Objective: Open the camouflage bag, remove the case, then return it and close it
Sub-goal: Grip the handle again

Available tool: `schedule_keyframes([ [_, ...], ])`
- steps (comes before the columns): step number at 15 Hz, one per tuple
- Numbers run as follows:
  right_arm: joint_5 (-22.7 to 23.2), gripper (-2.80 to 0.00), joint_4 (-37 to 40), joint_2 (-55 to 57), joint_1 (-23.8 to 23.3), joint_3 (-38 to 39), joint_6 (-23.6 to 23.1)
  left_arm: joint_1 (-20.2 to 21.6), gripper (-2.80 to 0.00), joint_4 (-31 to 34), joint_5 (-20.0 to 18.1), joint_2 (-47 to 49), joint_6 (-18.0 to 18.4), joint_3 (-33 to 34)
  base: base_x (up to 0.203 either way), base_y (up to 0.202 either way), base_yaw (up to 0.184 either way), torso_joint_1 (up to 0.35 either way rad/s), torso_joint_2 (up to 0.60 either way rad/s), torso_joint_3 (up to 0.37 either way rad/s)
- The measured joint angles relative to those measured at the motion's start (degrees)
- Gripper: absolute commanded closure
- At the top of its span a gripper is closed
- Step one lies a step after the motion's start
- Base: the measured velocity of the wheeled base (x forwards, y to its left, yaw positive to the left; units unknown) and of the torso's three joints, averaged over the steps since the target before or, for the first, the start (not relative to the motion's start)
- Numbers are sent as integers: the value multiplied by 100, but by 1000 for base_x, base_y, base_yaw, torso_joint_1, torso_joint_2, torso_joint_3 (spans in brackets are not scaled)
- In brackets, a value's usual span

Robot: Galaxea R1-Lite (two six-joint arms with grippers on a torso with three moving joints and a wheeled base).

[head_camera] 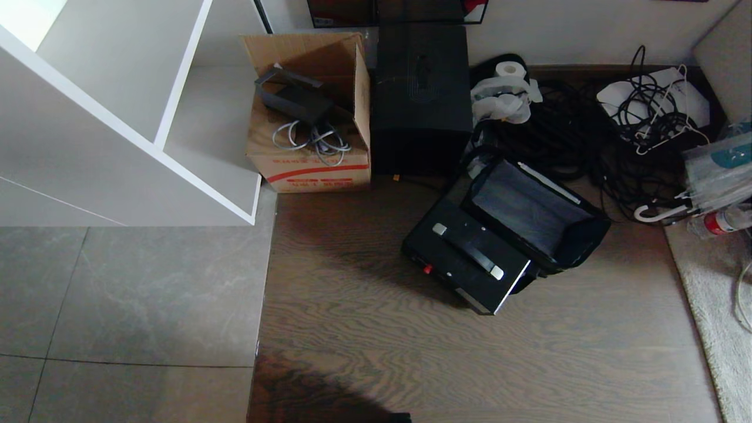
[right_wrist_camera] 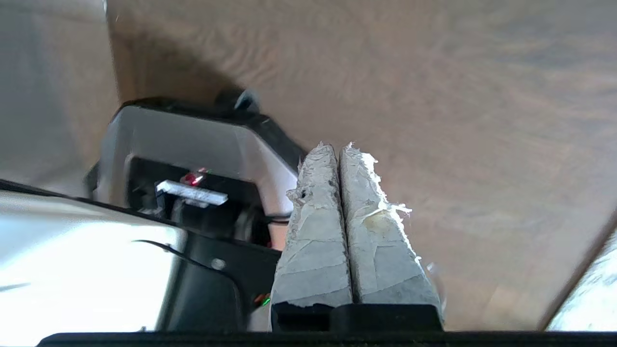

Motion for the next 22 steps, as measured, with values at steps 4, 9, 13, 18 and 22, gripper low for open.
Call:
schedule_keyframes([
  [4, 457, 0, -676, 2085, 133, -763, 707, 0, 0, -2, -2, 0, -2, 0, 0, 0, 0, 0, 0, 0],
  [9, 635, 0, -3138, 4726, 262, -1438, 1162, 0, 0, 0, -2, 0, 1, -2, 0, 0, 0, 0, 0, 0],
  [13, 662, 0, -5203, 6534, 506, -2094, 1355, 0, 0, -2, -4, 0, -2, 0, 0, 0, 0, 0, 0, 0],
  [18, 807, 0, -6254, 7884, 776, -2767, 1138, 0, 0, 0, 1, 0, 1, 0, 0, 0, 0, 0, 0, 0],
  [22, 894, -280, -6217, 8455, 937, -2748, 726, 0, 0, 0, -1, 0, 1, 0, 0, 0, 0, 0, 0, 0],
])
